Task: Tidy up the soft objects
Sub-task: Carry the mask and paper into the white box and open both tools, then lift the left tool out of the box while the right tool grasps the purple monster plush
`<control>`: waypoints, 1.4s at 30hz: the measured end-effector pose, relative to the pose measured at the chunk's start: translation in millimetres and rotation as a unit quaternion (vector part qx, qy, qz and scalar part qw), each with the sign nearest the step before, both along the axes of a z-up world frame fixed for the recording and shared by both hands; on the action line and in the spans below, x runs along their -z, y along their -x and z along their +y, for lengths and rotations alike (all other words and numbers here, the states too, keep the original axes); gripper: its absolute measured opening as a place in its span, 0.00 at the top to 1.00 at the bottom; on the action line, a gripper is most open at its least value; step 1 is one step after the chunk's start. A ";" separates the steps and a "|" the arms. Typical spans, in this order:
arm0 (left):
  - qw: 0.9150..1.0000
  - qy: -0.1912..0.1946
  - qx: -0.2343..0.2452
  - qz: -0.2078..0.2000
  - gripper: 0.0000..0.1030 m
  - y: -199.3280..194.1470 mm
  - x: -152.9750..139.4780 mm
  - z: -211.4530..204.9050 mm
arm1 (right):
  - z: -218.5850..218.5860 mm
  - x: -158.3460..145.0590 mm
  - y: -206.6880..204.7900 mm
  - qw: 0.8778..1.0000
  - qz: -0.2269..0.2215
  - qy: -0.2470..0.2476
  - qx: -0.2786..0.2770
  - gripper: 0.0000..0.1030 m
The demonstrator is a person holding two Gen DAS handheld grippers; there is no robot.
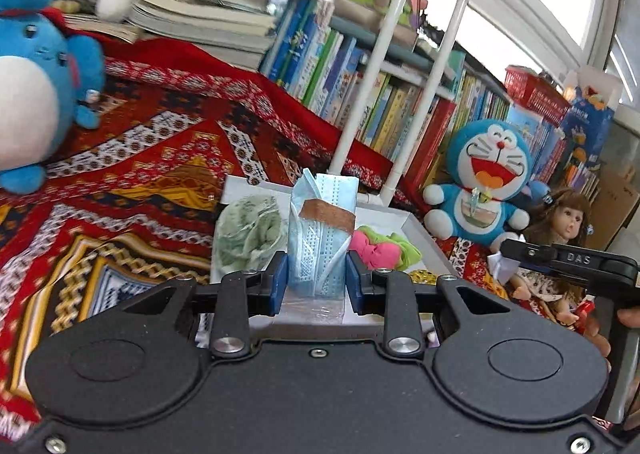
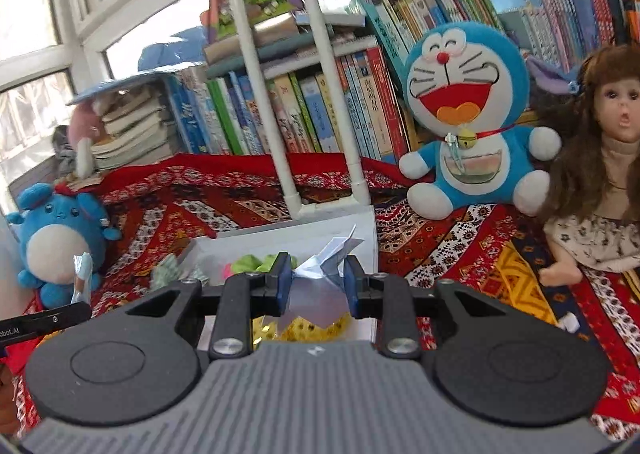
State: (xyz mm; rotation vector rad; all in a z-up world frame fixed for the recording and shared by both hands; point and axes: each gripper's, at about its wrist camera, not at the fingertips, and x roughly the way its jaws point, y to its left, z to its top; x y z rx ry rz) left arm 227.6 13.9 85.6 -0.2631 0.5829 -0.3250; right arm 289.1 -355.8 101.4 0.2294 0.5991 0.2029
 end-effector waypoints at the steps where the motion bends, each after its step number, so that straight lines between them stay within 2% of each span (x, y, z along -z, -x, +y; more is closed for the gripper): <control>1: 1.000 -0.005 0.001 0.003 0.72 -8.9 1.7 -4.5 | 0.2 4.6 -9.0 1.000 0.009 -0.005 0.004 0.68; 6: 0.999 -0.037 0.006 0.023 0.72 -43.5 14.2 -23.5 | 1.1 24.4 -38.5 0.999 0.042 -0.023 0.019 0.68; 13: 0.997 -0.059 0.025 0.037 0.72 -73.0 23.4 -44.7 | 11.8 34.0 -67.1 0.998 0.054 -0.030 0.022 0.68; 16: 0.995 -0.077 0.024 0.051 0.72 -87.3 25.8 -54.9 | 20.7 37.7 -79.6 0.998 0.063 -0.018 0.025 0.68; 22: 0.994 -0.092 0.023 0.061 0.72 -97.1 35.7 -63.7 | 35.9 55.9 -92.7 0.996 0.090 0.004 0.020 0.68; 27: 0.993 -0.098 0.028 0.056 0.69 -95.4 34.8 -68.0 | 42.1 58.1 -90.5 0.996 0.085 0.015 0.014 0.65; 28: 0.993 -0.096 0.032 0.054 0.69 -93.7 33.6 -67.7 | 41.8 56.7 -89.3 0.996 0.082 0.014 0.013 0.60; 29: 0.994 -0.095 0.034 0.050 0.67 -91.4 32.1 -67.1 | 41.4 55.1 -87.9 0.997 0.080 0.014 0.012 0.48; 32: 0.994 -0.094 0.035 0.038 0.60 -83.3 25.5 -65.1 | 38.1 49.7 -82.7 0.997 0.072 0.009 0.008 0.39; 36: 0.995 -0.095 0.035 0.015 0.51 -67.4 14.1 -62.4 | 32.0 43.6 -72.2 0.998 0.068 -0.003 0.002 0.35; 42: 0.995 -0.093 0.046 -0.011 0.42 -32.4 -0.5 -55.4 | 28.7 27.4 -39.6 0.999 0.040 0.018 -0.026 0.31</control>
